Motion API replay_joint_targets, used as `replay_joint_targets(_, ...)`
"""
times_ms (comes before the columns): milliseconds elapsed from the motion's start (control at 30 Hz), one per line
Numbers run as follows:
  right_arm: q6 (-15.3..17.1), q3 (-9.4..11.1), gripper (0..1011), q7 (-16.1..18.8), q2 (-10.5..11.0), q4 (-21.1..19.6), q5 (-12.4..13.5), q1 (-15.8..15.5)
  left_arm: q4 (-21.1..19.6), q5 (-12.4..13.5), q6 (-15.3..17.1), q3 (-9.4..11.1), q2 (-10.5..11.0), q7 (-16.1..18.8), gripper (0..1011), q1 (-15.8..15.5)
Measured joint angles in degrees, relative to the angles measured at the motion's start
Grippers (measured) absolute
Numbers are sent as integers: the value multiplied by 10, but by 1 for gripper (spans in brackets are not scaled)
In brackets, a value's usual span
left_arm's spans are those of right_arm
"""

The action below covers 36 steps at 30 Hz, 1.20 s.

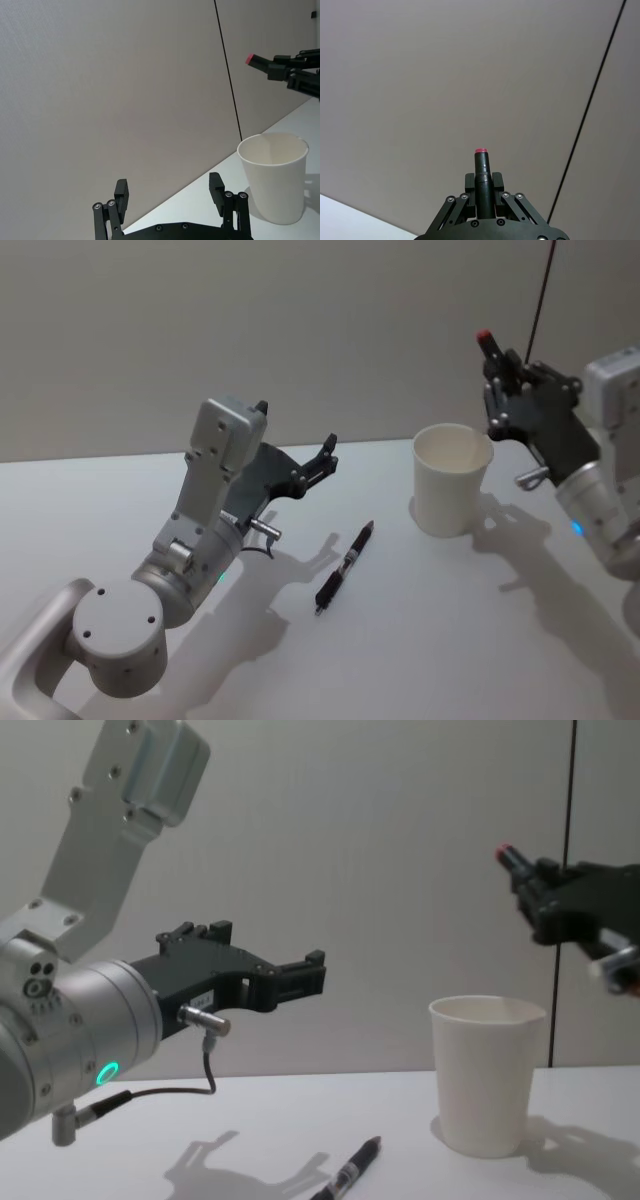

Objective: Place the pen into the pen holder.

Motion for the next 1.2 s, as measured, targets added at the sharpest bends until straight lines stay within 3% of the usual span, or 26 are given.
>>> replay_joint_targets(200,-61,-14,195,-15,-25,54,-36,26,0,0,0,0,0,0,1001,0)
replay_joint_targets(500,-93,-24,195,-21,-48,80,-52,56,0,0,0,0,0,0,1001,0)
replay_joint_targets(833,-77,-25,195,-19,-62,96,-49,76,0,0,0,0,0,0,1001,0)
replay_joint_targets(1200,-39,-22,195,-11,-71,132,-22,93,0,0,0,0,0,0,1001,0)
